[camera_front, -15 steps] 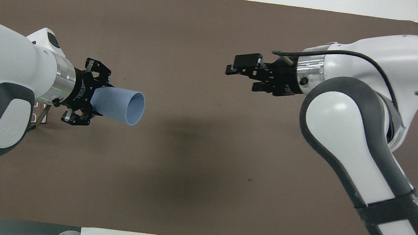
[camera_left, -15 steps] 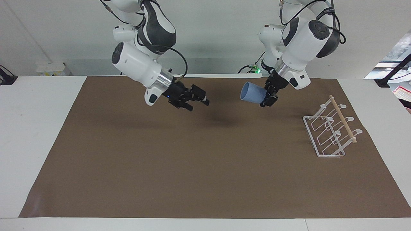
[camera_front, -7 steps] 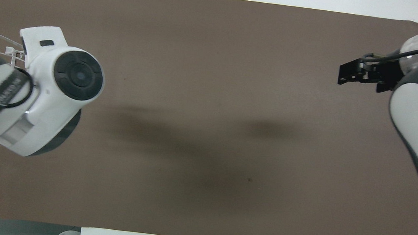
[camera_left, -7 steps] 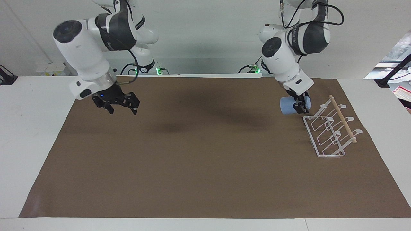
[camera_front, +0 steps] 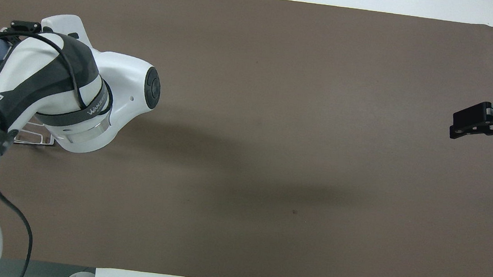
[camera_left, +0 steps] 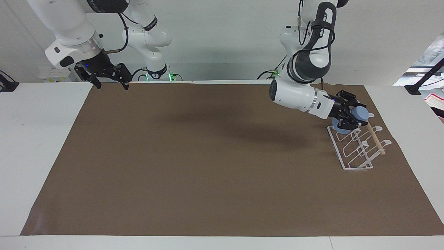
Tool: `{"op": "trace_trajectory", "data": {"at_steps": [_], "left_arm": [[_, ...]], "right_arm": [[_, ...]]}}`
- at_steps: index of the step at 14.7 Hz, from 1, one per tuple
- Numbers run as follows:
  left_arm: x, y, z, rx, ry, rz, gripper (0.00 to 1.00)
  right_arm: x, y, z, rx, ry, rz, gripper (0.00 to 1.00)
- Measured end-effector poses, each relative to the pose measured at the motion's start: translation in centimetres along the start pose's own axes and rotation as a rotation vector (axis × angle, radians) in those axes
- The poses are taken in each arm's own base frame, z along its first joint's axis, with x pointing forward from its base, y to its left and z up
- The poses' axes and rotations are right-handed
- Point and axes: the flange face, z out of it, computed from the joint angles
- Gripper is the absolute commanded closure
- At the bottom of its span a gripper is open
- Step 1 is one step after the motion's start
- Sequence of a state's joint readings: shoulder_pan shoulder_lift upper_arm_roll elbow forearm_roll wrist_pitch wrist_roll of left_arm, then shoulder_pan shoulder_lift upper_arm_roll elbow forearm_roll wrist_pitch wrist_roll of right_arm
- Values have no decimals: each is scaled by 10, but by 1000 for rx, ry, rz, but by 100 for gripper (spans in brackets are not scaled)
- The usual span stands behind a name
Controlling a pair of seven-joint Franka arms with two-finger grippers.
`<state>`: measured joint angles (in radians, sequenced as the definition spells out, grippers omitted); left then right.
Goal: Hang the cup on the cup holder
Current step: 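Carry the cup to the rack with the left gripper while the right gripper withdraws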
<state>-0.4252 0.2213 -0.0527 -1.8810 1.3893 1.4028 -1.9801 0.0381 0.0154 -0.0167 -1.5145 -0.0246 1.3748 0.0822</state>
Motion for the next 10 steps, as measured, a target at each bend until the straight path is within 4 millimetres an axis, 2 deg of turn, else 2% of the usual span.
{"op": "trace_trajectory", "data": {"at_steps": [2, 4, 7, 10], "left_arm": [[-22, 14, 25, 46, 69, -28, 100], [-42, 22, 40, 67, 106, -32, 100], [-56, 27, 45, 71, 118, -35, 100], [-59, 28, 49, 75, 119, -43, 100]], "right_arm": [[1, 12, 6, -10, -13, 10, 0], [0, 26, 7, -6, -18, 17, 0], [-5, 31, 9, -4, -27, 21, 0], [-6, 31, 13, -4, -37, 21, 0]]}}
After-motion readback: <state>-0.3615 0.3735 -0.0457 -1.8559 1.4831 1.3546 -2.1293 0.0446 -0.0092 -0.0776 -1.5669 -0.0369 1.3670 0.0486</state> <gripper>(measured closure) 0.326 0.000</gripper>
